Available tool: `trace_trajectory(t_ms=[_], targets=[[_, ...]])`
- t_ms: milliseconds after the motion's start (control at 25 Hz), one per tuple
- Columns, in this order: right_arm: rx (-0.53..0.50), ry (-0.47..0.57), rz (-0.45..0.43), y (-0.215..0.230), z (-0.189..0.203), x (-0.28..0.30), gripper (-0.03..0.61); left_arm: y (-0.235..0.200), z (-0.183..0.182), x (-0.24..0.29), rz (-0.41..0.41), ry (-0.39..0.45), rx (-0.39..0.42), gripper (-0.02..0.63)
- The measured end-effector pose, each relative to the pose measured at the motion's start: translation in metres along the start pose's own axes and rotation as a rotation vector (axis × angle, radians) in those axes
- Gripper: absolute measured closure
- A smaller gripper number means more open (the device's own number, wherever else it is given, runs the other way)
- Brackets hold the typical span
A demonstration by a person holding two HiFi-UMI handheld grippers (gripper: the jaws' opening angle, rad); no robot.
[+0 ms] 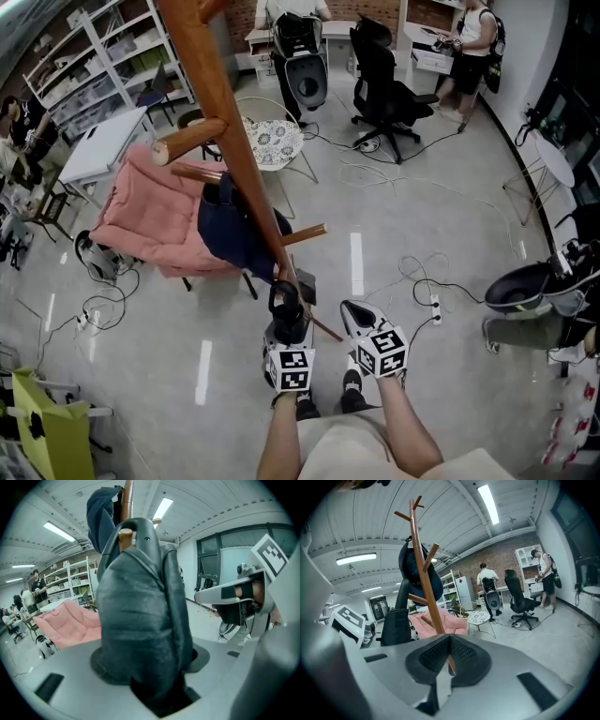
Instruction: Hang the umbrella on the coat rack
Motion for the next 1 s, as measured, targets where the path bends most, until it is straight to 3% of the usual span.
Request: trace_trajectory(t_ms=[480, 680, 1000], targets=[[0.012, 0.006, 0.016, 0.01, -0.006, 0.004, 0.575, -0.004, 0.001, 0.017, 0.01, -0.005, 0.0, 0.354], [0.085, 0.019, -0.016, 0.008, -0.006, 0.009, 0.575, -0.004, 0.002, 0.025, 0.024, -0.003, -0.017, 0.354], [0.118, 0.018, -0.028, 0.008, -0.002, 0.007, 0.575, -0.007, -0.004, 0.044, 0.041, 0.008, -0.031, 0.354]])
Point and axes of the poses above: the fingertips, and each gripper's own axes: x forward along the fingers, y to its right, z out of its underside, the point moved 2 cm from there along -x, backward along the fingers, and after that the axes turned 5 degrees about x, right-handed, at the moved point
